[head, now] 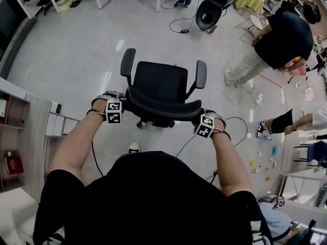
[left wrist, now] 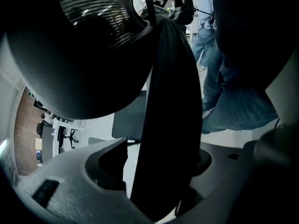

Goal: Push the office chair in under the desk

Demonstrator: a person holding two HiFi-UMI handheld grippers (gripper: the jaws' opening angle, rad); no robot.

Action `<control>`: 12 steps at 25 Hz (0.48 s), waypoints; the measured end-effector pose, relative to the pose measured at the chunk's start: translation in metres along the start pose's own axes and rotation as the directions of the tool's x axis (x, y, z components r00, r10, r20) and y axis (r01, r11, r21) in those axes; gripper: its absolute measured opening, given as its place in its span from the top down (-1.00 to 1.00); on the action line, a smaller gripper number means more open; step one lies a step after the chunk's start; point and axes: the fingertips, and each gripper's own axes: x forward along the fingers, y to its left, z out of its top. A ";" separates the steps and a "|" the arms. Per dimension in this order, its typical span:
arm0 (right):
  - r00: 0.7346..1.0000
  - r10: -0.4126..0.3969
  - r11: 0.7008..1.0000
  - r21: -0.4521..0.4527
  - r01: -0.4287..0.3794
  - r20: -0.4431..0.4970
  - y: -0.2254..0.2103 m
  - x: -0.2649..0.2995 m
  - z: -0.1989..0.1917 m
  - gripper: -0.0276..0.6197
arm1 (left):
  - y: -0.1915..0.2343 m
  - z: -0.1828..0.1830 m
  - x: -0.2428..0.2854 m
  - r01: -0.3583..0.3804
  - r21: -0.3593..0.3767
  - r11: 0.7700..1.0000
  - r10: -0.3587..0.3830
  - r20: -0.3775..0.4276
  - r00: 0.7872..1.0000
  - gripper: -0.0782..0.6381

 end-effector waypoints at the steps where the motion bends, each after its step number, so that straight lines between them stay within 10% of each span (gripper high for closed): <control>1: 1.000 -0.001 1.000 -0.003 0.001 0.000 0.000 0.000 -0.001 0.23 | -0.001 0.000 0.000 0.005 -0.002 1.000 -0.005 -0.003 1.000 -0.08; 12: 0.999 -0.013 1.000 -0.019 0.013 0.030 -0.006 -0.004 -0.011 0.23 | -0.012 0.010 -0.002 0.048 0.017 0.999 -0.047 -0.041 0.998 0.00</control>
